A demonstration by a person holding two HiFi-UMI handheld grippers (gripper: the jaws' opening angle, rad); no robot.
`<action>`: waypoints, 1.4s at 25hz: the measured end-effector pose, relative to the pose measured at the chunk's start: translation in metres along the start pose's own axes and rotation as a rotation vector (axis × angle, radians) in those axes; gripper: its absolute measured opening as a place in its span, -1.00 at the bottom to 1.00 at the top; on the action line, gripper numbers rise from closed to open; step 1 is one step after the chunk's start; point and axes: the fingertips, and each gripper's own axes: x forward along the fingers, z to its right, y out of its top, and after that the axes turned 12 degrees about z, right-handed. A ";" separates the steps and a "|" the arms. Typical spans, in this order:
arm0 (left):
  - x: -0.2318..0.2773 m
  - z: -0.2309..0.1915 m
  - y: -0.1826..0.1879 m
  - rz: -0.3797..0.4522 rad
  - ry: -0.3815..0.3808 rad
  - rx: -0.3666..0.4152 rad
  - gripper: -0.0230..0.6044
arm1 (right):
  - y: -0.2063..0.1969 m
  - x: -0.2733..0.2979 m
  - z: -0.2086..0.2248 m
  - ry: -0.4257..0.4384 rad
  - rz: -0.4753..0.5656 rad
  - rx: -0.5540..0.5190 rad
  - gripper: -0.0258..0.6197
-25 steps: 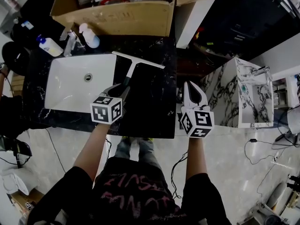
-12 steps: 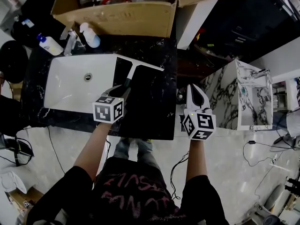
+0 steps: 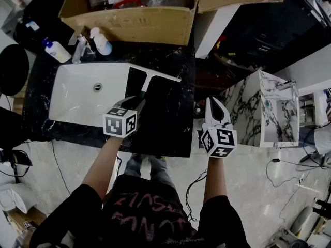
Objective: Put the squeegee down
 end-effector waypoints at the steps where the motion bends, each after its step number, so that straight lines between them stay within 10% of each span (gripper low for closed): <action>1: 0.000 0.001 0.001 0.001 -0.002 0.006 -0.53 | 0.000 0.000 0.000 -0.001 0.000 0.000 -0.91; 35: -0.094 0.001 0.079 0.261 0.085 0.059 -0.72 | 0.060 -0.020 -0.055 0.097 0.107 -0.021 -0.91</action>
